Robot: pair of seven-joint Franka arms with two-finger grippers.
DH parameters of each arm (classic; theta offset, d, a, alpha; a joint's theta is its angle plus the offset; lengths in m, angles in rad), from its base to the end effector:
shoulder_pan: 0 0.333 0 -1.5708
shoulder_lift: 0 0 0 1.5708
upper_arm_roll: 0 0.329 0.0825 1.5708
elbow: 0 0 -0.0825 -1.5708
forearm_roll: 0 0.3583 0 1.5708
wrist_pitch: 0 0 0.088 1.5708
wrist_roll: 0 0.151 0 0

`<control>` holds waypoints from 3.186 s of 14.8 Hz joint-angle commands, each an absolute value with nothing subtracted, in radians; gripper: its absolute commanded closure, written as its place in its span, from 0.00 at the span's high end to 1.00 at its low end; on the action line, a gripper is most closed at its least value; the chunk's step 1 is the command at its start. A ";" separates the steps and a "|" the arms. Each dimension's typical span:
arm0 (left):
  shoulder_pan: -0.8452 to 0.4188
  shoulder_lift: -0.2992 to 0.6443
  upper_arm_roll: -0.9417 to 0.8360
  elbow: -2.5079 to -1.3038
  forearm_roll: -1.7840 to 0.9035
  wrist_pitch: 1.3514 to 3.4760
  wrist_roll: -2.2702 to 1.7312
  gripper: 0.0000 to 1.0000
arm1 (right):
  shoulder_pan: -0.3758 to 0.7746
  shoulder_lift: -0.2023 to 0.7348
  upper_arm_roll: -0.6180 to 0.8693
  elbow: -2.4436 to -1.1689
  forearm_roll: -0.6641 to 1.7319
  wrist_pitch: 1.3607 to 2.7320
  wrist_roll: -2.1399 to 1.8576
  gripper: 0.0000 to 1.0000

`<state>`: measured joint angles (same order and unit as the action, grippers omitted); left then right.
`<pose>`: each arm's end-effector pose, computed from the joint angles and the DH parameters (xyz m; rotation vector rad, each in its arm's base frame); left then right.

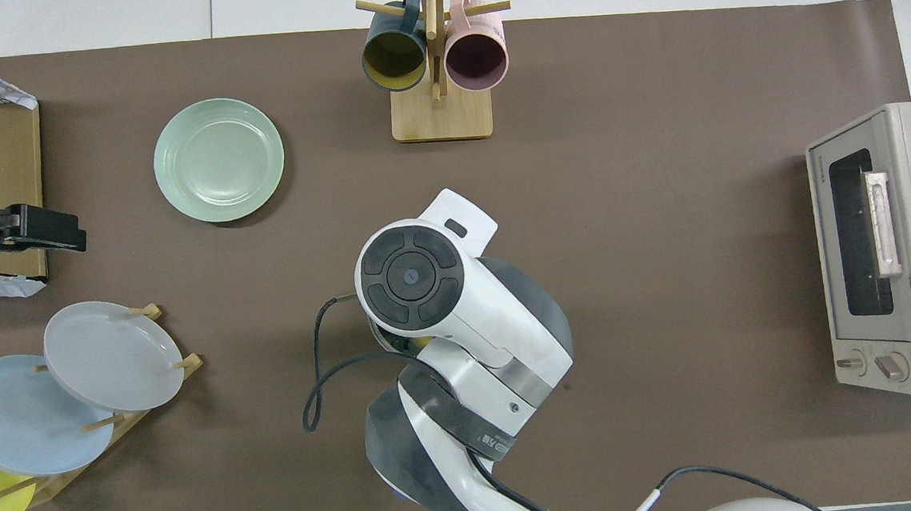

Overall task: Transfer potato from pot to plate
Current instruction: 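Grasp the lid knob with the right gripper and lift the lid, then carry the lid toward the toaster with the right gripper while the left gripper approaches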

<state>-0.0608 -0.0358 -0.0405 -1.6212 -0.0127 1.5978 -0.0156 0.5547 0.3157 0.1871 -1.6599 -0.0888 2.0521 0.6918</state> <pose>0.5171 -0.0548 0.5921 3.1267 -0.1336 0.0183 0.4855 0.4194 0.4140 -3.1001 -0.1186 -0.1200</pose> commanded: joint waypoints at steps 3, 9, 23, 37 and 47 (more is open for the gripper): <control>-0.052 -0.052 -0.049 -1.632 0.002 1.589 -0.018 1.00 | 0.554 0.267 0.190 -1.784 -0.104 2.154 0.699 1.00; -0.057 -0.052 -0.049 -1.632 0.002 1.589 -0.020 1.00 | 0.581 0.279 0.189 -1.796 -0.112 2.180 0.687 1.00; -0.052 -0.052 -0.049 -1.634 0.002 1.592 -0.020 1.00 | 0.571 0.285 0.189 -1.796 -0.129 2.212 0.626 0.77; -0.063 -0.051 -0.049 -1.632 0.002 1.608 -0.023 1.00 | 0.468 0.284 0.175 -1.565 -0.109 1.941 0.473 0.22; -0.231 -0.110 -0.058 -1.744 0.000 1.614 -0.145 1.00 | 0.072 0.224 0.172 -1.725 -0.060 2.001 -0.110 0.14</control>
